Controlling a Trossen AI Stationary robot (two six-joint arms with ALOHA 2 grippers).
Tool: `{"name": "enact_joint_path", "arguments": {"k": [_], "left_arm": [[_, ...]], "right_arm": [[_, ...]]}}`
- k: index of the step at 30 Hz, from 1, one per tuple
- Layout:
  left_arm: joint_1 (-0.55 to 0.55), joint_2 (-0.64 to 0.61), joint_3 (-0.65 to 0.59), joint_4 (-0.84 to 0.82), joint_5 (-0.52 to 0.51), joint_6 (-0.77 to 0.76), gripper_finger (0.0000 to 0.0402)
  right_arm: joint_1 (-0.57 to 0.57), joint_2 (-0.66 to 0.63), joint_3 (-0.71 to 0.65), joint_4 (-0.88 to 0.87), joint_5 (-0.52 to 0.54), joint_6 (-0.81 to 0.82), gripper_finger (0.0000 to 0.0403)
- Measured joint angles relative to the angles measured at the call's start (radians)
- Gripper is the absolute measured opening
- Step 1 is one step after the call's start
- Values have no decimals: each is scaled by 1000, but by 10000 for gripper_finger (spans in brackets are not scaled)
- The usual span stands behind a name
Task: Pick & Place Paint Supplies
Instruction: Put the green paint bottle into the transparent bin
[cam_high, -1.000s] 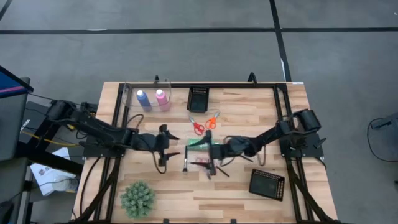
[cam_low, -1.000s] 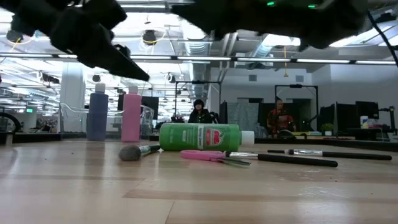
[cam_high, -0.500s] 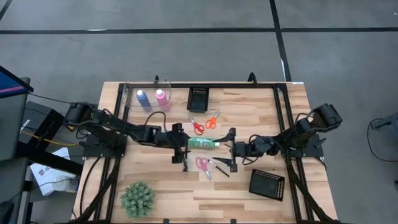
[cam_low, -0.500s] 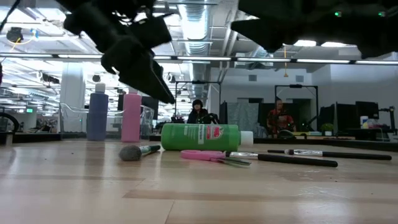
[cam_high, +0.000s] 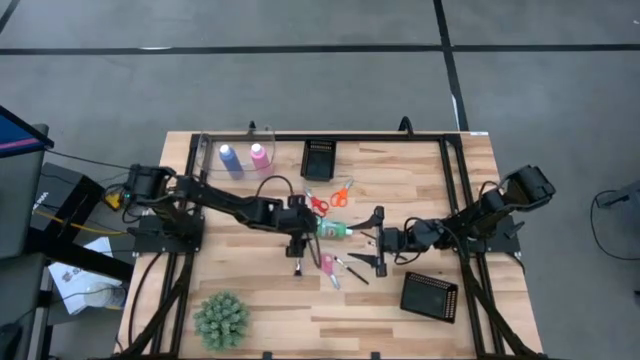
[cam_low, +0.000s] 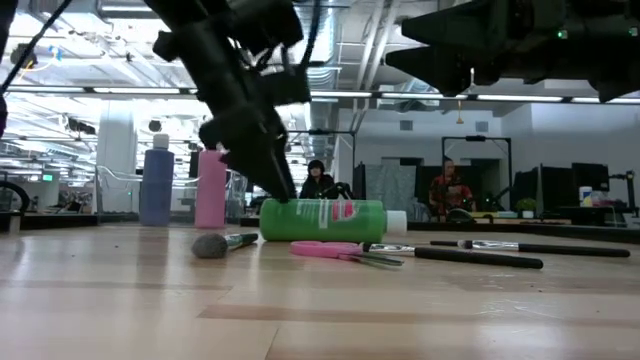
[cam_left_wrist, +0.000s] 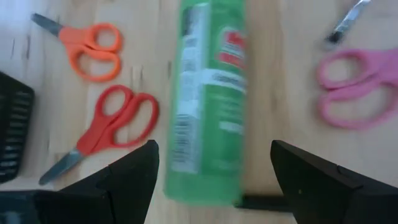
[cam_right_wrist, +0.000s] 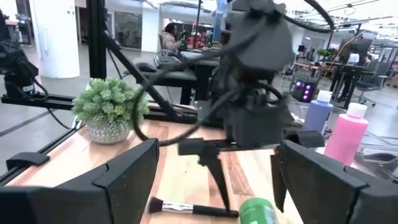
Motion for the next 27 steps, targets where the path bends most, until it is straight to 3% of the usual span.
{"name": "enact_joint_path", "arguments": {"k": [12, 21, 27], "left_arm": [[21, 99, 25, -21, 31, 17, 291], [20, 119, 26, -9, 28, -53, 185], [22, 93, 22, -36, 31, -86, 182]], "right_arm": [[0, 1, 0, -17, 2, 8, 317], [0, 1, 0, -26, 2, 20, 317], [3, 1, 0, -30, 2, 26, 317]]}}
